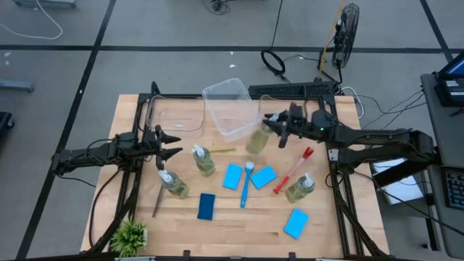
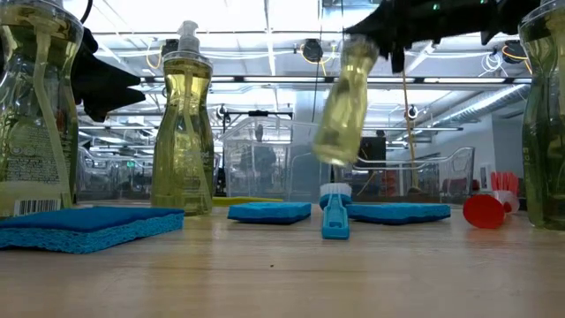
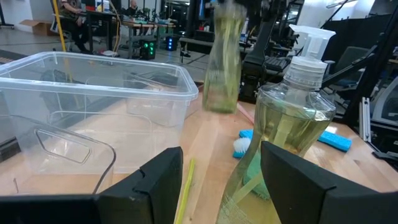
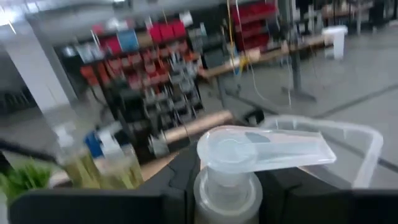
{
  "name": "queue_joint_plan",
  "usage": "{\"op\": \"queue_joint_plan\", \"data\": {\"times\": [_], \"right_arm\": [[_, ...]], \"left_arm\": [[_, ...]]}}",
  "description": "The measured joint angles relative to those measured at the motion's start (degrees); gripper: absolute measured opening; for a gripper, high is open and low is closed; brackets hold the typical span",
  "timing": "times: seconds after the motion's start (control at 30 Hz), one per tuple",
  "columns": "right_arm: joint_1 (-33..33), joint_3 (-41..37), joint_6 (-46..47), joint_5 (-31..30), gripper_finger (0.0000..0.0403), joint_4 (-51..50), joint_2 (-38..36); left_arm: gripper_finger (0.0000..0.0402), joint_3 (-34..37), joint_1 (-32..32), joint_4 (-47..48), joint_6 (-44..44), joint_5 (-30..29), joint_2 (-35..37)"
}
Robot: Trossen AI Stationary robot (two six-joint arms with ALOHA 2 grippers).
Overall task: Pick & Place Kitchen Sink Supplies
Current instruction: Put the yellow dish soap into the white bin
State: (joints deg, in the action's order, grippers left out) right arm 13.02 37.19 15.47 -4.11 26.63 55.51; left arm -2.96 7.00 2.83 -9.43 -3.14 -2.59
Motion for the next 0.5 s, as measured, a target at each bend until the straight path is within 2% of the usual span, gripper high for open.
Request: {"op": "queue_joint_plan", "data": {"times": [0.27, 0.5], "right_arm": [[0.04, 0.04, 4.07, 6.21, 0.0094, 6.16, -3.93], [0.04, 0.07, 7.71, 12.11, 0.0094, 12.5, -4.42]], "left_arm": [[0.0214, 0.0, -0.01, 0.0, 0.0, 0.0, 0.0], [0.0214, 0.0, -0.01, 0.0, 0.0, 0.01, 0.0]]}}
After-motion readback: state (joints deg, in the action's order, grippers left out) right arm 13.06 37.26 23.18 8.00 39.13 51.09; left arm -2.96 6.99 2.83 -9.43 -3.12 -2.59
